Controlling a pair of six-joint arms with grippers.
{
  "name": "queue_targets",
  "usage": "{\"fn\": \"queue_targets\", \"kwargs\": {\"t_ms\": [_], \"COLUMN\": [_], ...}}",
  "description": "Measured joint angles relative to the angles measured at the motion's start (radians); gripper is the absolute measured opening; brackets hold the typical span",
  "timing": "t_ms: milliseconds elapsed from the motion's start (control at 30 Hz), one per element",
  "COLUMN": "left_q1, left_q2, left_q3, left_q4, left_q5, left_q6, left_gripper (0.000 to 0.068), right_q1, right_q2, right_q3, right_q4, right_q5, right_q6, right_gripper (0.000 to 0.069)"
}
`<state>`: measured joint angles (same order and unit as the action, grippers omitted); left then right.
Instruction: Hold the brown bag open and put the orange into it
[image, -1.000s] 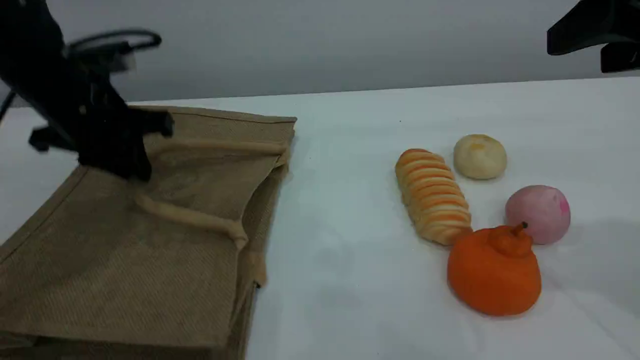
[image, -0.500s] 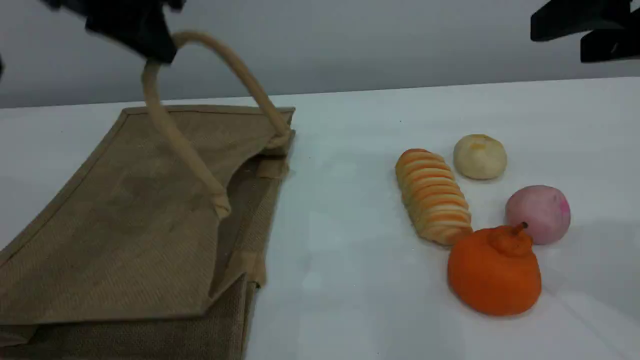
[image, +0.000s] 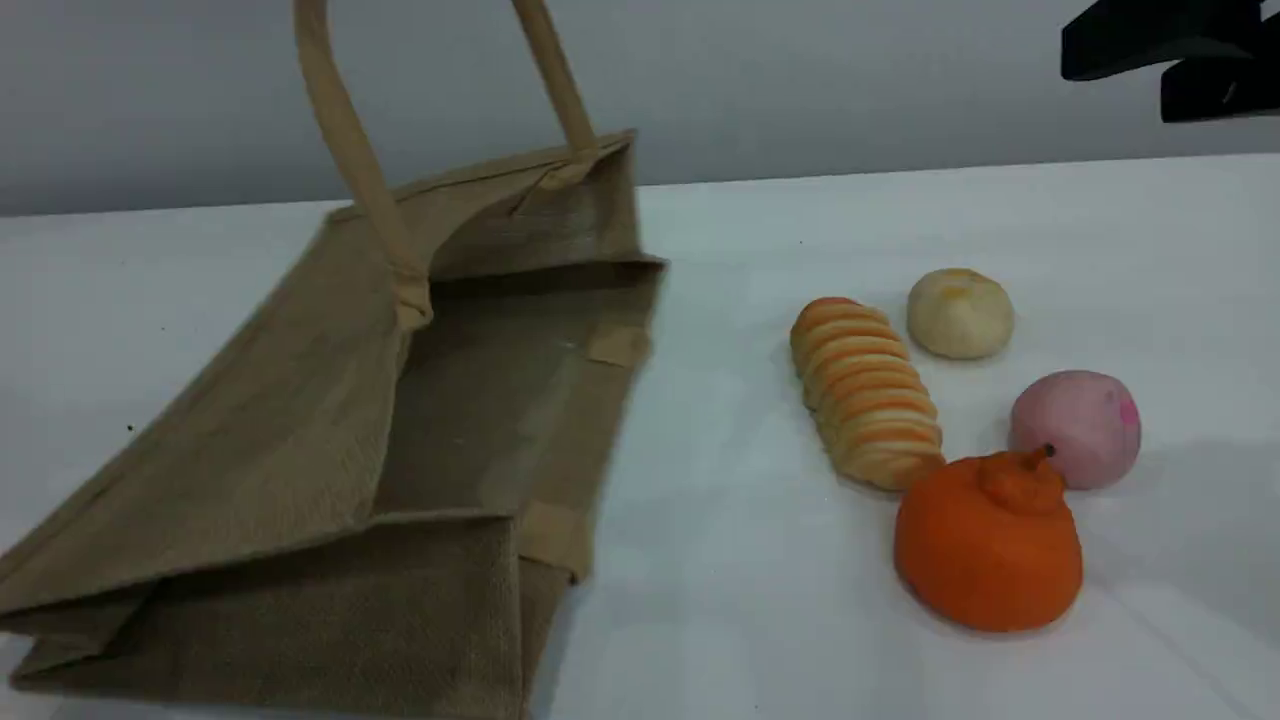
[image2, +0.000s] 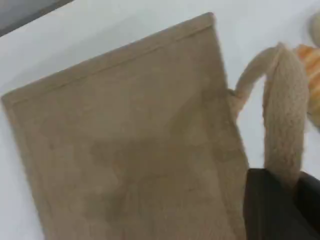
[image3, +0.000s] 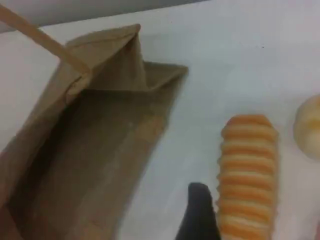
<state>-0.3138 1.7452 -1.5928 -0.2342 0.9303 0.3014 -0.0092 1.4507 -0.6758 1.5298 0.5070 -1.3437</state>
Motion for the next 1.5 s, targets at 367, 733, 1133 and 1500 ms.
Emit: {"fn": "queue_targets", "kwargs": {"t_ms": [367,733,1133,1500], "left_q1": [0.000,-0.050,-0.050,-0.059], "left_q2": [-0.083,-0.100,-0.162,-0.162], "left_q3": [-0.039,-0.056,-0.057,-0.057], "left_q4": [-0.012,-0.080,-0.077,-0.092], "left_q5": [0.090,0.142,0.154,0.171], "left_q6": [0.008,0.081,0.089,0.104], "left_gripper": [0.0090,0.0090,0.0090,0.0090], "right_q1": [0.000,0.000,0.012,0.012], "right_q2": [0.142,0.158,0.159,0.245], "right_q3": [0.000,0.000,0.020,0.041], "right_q4": [0.043,0.056,0.034,0.013], "right_q5": [0.035,0.046,0.040,0.027], "right_q6": [-0.058,-0.087,-0.070,-0.043], "right_gripper": [0.0475,0.0475,0.0475,0.0475]}}
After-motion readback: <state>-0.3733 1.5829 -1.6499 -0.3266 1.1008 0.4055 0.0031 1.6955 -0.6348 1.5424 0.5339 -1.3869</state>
